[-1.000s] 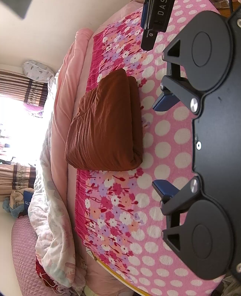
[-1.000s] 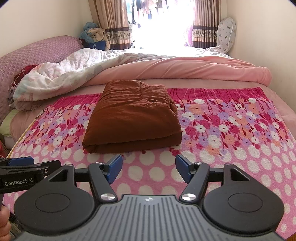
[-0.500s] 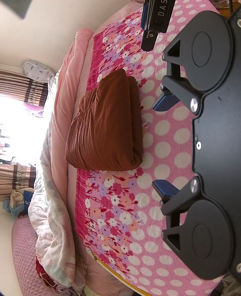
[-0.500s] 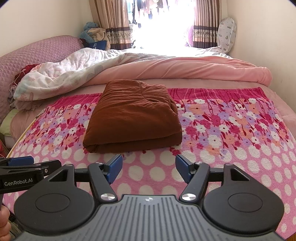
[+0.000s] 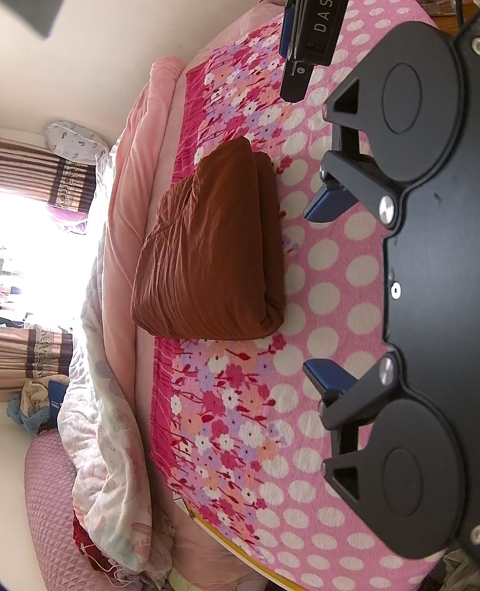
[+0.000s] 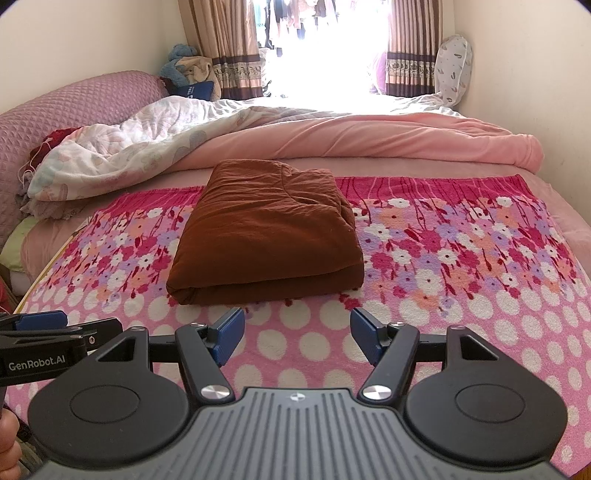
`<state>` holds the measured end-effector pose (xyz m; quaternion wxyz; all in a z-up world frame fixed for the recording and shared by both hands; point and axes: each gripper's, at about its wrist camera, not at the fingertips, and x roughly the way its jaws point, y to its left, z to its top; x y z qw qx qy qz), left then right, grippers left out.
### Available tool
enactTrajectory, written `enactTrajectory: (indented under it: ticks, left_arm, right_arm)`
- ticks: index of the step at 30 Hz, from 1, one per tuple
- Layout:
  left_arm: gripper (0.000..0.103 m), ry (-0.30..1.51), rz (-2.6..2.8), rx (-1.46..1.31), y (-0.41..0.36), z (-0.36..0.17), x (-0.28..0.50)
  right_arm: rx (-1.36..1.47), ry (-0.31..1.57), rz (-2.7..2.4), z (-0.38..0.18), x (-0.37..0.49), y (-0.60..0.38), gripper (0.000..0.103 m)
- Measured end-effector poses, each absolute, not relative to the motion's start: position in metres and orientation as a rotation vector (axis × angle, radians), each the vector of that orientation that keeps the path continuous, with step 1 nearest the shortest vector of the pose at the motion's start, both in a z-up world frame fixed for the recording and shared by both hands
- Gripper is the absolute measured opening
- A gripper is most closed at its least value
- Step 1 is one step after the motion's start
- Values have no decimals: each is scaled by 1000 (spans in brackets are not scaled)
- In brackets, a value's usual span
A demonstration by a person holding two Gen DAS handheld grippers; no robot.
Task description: Fold large clothes
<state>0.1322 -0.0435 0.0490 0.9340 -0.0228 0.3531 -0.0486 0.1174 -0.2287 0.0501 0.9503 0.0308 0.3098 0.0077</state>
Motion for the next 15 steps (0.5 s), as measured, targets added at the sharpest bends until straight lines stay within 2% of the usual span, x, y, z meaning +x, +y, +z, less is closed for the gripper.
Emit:
enactTrajectory:
  ticks: [15]
  left_arm:
    - [83, 724, -90, -49, -45, 50, 131]
  right_arm:
    - [63, 630, 16, 50, 117, -228, 77]
